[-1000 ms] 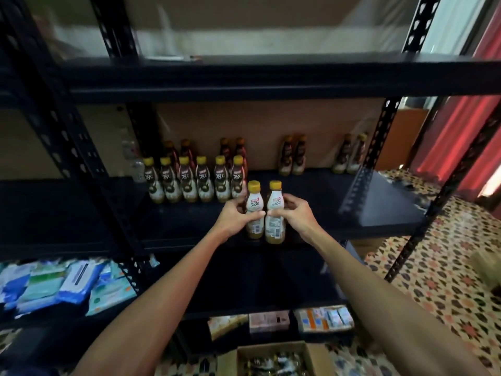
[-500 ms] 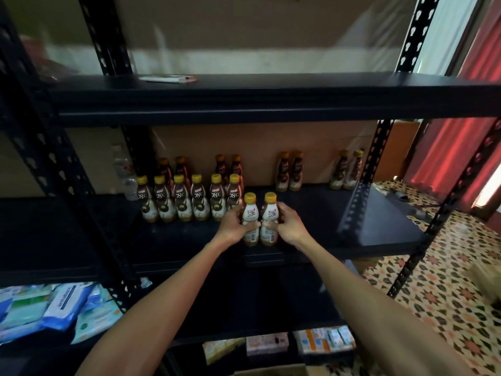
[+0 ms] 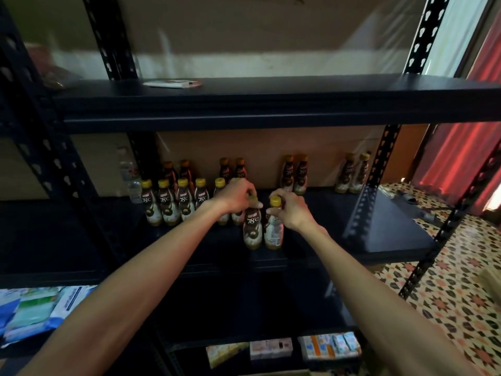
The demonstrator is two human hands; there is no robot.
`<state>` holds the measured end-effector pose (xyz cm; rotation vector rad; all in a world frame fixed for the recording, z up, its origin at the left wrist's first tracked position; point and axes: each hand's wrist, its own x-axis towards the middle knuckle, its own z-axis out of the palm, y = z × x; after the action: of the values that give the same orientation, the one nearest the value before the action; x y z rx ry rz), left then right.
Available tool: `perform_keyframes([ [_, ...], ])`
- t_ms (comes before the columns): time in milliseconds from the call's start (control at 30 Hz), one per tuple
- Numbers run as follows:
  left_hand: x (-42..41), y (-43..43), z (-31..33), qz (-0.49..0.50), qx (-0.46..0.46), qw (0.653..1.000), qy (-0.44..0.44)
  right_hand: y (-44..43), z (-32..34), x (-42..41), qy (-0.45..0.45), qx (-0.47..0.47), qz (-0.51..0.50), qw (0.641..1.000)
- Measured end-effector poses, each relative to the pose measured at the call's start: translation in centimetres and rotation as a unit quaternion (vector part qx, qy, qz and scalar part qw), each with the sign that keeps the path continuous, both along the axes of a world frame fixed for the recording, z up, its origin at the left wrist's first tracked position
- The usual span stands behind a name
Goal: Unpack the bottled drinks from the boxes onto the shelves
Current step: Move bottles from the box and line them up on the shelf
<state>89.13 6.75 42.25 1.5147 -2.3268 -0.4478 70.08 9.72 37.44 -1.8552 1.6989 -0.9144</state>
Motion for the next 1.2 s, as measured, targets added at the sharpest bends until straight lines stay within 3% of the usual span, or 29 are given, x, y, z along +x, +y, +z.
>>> perform_keyframes([
  [233,0.1,0.4,0.3,-0.047,0.022,0.996,-0.074,0.1,-0.2,0.0,-0.027,-0.002,0.004,1.0],
  [400,-0.2,0.2,0.0,0.017,0.0,0.999,-0.044,0.0,-0.4,-0.1,-0.035,0.0,0.007,0.999],
  [567,-0.2,0.3,0.5,-0.013,0.04,0.996,-0.078,0.1,-0.3,0.0,-0.04,0.002,0.01,0.999],
  [900,-1.0,0.6,-0.9,0.03,0.028,0.999,-0.007,0.4,-0.5,0.3,-0.019,-0.049,-0.001,0.999],
  [1067,-1.0,0.6,-0.9,0.031,0.025,0.999,-0.018,-0.4,2.2,-0.4,-0.021,0.027,0.05,0.998],
  [1200,-1.1,0.5,-1.0,0.033,0.028,0.999,-0.017,-0.8,2.4,-0.5,0.028,0.023,0.056,0.998],
])
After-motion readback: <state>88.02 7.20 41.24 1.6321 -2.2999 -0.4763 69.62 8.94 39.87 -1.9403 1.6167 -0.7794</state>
